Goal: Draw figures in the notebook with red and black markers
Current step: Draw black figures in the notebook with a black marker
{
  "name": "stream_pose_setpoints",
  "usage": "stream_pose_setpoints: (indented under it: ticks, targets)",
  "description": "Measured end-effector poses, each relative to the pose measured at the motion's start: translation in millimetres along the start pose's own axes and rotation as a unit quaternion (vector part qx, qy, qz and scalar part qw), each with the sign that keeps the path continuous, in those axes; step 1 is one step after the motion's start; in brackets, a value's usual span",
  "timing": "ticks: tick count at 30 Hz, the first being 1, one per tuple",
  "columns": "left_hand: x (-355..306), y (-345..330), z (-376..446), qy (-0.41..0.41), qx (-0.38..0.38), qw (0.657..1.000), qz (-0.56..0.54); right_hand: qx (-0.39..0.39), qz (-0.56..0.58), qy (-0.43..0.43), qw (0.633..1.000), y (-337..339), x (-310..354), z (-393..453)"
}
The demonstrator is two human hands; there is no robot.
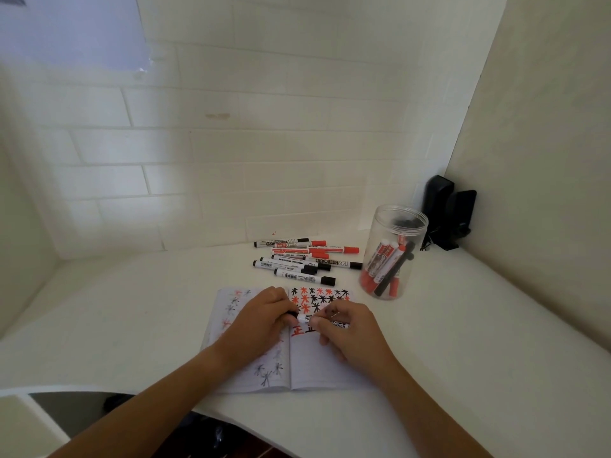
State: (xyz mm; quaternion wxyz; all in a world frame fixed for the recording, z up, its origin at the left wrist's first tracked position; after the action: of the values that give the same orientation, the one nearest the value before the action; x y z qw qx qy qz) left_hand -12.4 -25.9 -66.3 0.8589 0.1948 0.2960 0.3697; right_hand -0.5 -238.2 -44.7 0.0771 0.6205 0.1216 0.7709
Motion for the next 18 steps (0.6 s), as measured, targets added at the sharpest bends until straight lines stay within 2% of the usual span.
stream_pose_setpoints:
  ticks: [7,14,16,18]
  targets:
    - [0.9,-1.9,-1.3,-0.011,0.002,1.000,0.009,0.012,0.002,-0.007,1.000,-0.1,1.1,0.1]
    - [3.5,-2.9,-1.2,-0.013,0.016,1.000,-0.004,0.001,-0.080,0.177,0.981,-0.2,-3.2,0.1]
    - [4.1,-2.6,-1.6,-0.010,0.020,1.000,-0.011,0.002,-0.097,0.213,0.972,0.3,-4.0,0.5]
    - [5.0,-2.3,-1.8,-0.003,0.024,1.000,-0.015,0.001,-0.103,0.214,0.971,-0.5,-3.9,-0.5]
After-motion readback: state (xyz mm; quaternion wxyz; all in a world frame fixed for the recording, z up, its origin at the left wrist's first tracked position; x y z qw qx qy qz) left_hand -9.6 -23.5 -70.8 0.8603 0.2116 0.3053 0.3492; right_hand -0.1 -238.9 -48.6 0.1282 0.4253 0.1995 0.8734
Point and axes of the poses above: each hand's wrist, its own z-axis towards the middle knuckle, its own y-axis out of the back of the hand, x = y × z, the point moved 1 cm from there along z, towards the middle knuckle, and after that the axes turned 15 degrees about -x, right-handed, at the moved point
